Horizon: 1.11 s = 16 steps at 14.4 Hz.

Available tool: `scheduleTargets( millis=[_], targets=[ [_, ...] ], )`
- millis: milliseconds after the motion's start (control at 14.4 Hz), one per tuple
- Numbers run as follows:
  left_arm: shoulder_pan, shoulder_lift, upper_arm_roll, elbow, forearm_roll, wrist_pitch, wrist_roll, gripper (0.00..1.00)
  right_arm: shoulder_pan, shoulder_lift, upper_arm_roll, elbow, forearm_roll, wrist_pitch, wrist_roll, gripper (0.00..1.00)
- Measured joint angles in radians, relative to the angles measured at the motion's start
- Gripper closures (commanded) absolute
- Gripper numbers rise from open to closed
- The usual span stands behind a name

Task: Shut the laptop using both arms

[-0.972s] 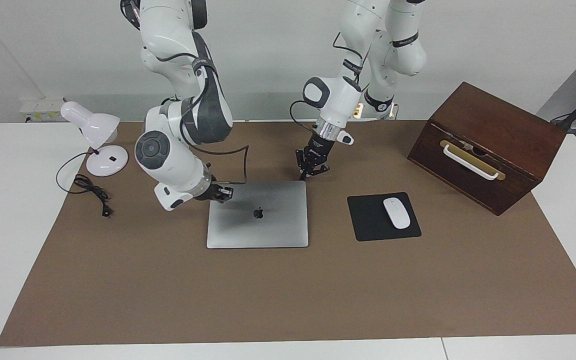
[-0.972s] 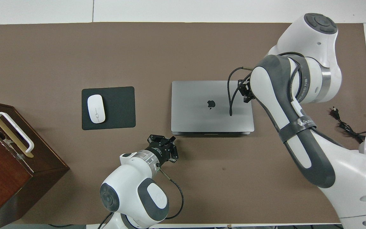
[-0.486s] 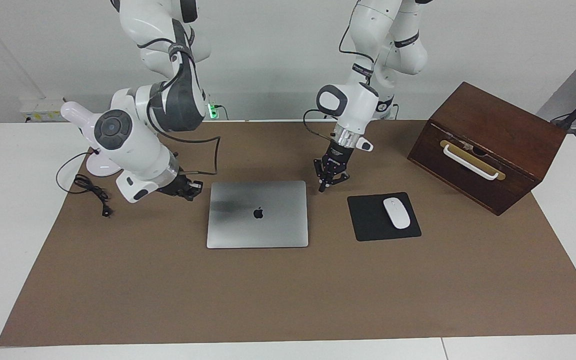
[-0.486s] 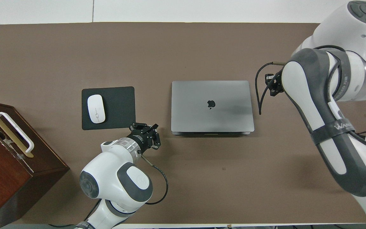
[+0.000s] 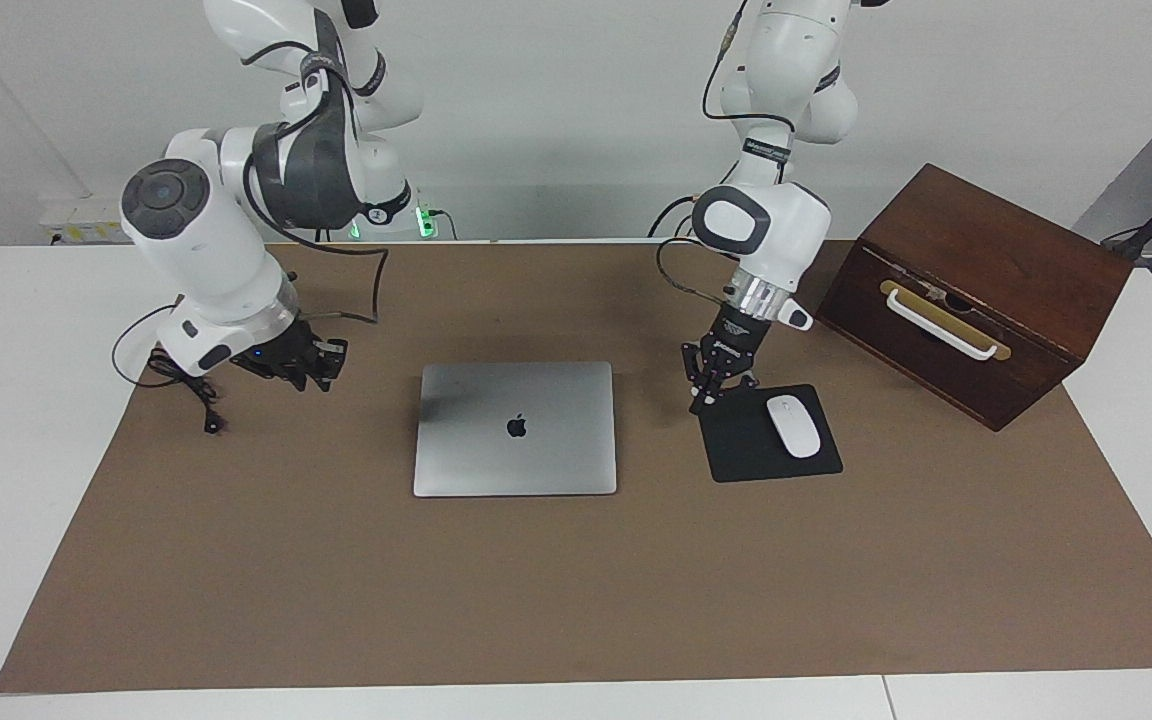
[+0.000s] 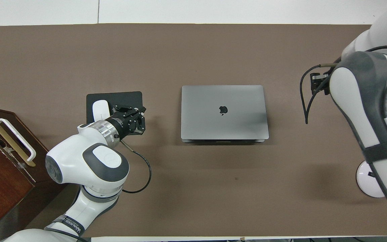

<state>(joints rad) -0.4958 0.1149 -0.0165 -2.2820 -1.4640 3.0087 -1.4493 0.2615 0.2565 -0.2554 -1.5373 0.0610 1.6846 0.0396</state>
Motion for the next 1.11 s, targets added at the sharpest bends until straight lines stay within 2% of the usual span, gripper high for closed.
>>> scheduleTargets(
  millis=[208,278,694,972,1110],
  targets=[
    [0.040,0.005,-0.001,0.046,0.020,-0.002,0.013,1.00,-0.082,-0.035,0.042,0.001,-0.002,0.000,-0.027,0.03],
    [0.056,0.010,-0.001,0.059,0.045,-0.005,0.014,1.00,-0.112,-0.047,0.060,0.001,-0.002,0.000,-0.032,0.00],
    [0.138,0.068,-0.001,0.151,0.301,-0.038,0.017,1.00,-0.240,-0.124,0.123,0.006,-0.012,0.049,-0.038,0.00],
    [0.221,0.111,-0.001,0.235,0.529,-0.153,0.019,1.00,-0.261,-0.184,0.127,0.017,-0.047,0.056,-0.041,0.00],
    [0.256,0.126,-0.001,0.272,0.605,-0.206,0.043,1.00,-0.273,-0.222,0.142,0.020,-0.049,0.025,-0.041,0.00]
  ],
)
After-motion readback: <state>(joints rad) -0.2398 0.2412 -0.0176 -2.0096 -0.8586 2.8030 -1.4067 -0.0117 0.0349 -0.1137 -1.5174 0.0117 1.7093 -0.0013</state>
